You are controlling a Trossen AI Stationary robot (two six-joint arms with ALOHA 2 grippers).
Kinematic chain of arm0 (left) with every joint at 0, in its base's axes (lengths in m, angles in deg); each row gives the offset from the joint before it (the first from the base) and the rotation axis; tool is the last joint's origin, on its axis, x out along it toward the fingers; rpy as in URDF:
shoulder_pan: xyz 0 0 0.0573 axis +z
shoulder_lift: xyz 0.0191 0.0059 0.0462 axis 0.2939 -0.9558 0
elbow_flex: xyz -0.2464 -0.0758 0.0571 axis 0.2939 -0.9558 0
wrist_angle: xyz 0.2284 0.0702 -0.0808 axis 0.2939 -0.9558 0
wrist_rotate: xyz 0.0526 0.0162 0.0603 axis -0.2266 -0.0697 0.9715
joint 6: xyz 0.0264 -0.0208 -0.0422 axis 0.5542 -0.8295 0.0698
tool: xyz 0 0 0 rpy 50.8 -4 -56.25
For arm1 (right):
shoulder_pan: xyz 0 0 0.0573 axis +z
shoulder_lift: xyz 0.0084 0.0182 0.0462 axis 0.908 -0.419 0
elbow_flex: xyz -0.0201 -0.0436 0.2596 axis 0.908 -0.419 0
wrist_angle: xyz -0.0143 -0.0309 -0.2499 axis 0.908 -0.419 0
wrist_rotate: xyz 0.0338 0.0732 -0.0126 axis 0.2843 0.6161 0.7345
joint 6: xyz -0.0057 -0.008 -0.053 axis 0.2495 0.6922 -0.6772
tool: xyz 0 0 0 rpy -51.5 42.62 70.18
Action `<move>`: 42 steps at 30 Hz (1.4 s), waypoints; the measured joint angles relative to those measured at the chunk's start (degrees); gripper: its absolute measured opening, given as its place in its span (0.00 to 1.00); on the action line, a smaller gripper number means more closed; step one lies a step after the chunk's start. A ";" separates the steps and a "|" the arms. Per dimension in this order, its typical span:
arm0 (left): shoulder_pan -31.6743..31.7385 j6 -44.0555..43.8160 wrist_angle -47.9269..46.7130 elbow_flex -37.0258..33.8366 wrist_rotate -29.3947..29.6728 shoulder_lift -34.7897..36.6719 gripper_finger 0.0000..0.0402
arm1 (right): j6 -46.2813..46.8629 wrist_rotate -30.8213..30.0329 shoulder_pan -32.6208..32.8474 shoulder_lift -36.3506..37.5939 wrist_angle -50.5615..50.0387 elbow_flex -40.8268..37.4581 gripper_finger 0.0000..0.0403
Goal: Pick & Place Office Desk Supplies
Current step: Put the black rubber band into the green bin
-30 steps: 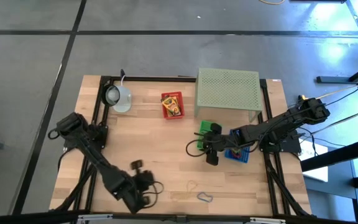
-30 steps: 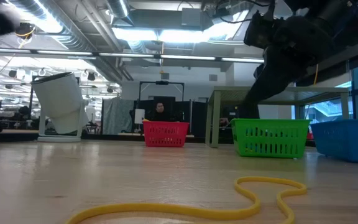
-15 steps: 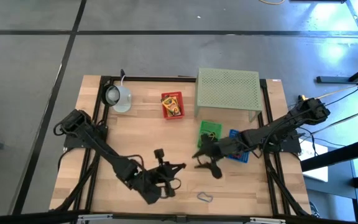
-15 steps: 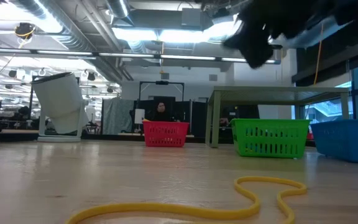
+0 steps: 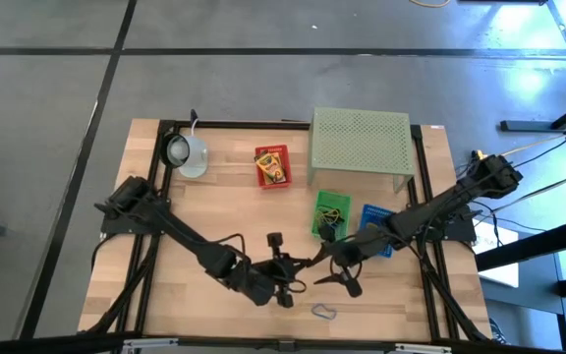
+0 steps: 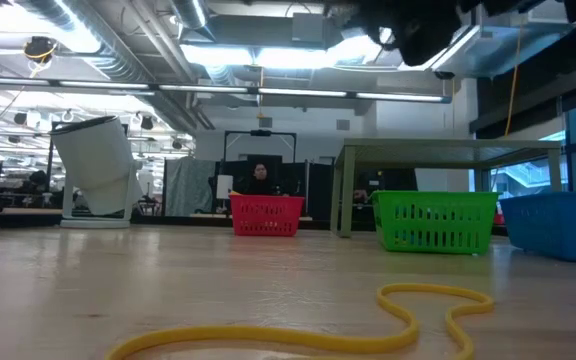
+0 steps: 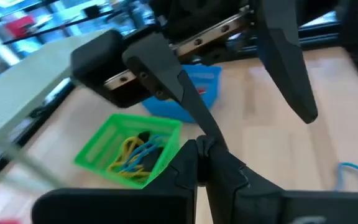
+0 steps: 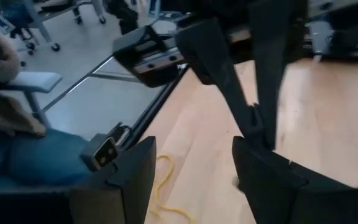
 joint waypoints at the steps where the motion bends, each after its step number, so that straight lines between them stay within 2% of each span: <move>1: 0.14 1.45 1.49 -0.01 -1.19 -0.31 0.03 | 0.00 -0.24 0.10 0.00 -0.08 -0.04 0.54; 6: 0.28 2.88 2.95 -0.06 -1.29 -0.65 0.03 | 0.04 -0.91 0.12 0.00 0.00 -0.04 0.54; 10: -0.54 -0.62 0.43 -0.06 0.19 -0.34 0.03 | 0.04 -1.84 0.04 0.00 0.15 -0.02 0.54; 13: -1.61 -0.96 -1.39 -0.05 2.38 -0.34 0.03 | 0.04 -2.31 -0.01 0.00 0.12 -0.02 0.54; 17: -2.59 -1.00 -2.80 -0.01 2.46 -0.24 0.03 | 0.04 -3.48 -0.20 0.00 0.13 -0.02 0.54; 20: -2.94 -0.62 -0.93 0.03 1.11 -0.12 0.03 | 0.06 -5.10 -0.13 0.00 0.12 -0.02 0.54; 23: -3.11 4.55 3.15 0.03 -0.63 -0.12 0.03 | 0.08 -7.86 -0.06 0.00 -0.11 0.00 0.54; 26: -3.13 10.53 7.12 0.03 3.13 -0.12 0.03 | 1.57 -8.03 -0.14 0.00 -0.07 0.07 0.54; 28: -3.17 11.92 9.17 0.13 7.86 -0.03 0.03 | 1.81 -6.78 -0.12 -0.02 -0.37 0.07 0.54; 30: -2.87 11.67 9.36 0.14 10.04 0.05 0.03 | 1.84 -6.06 -0.07 0.00 -0.31 0.07 0.54; 34: -1.89 11.19 9.20 0.14 8.61 0.03 0.03 | 1.88 -6.00 -0.08 -0.02 -0.32 0.07 0.54; 42: 0.10 7.85 9.09 0.14 0.07 -0.01 0.03 | 4.35 -8.76 -0.07 -0.02 0.94 0.07 0.54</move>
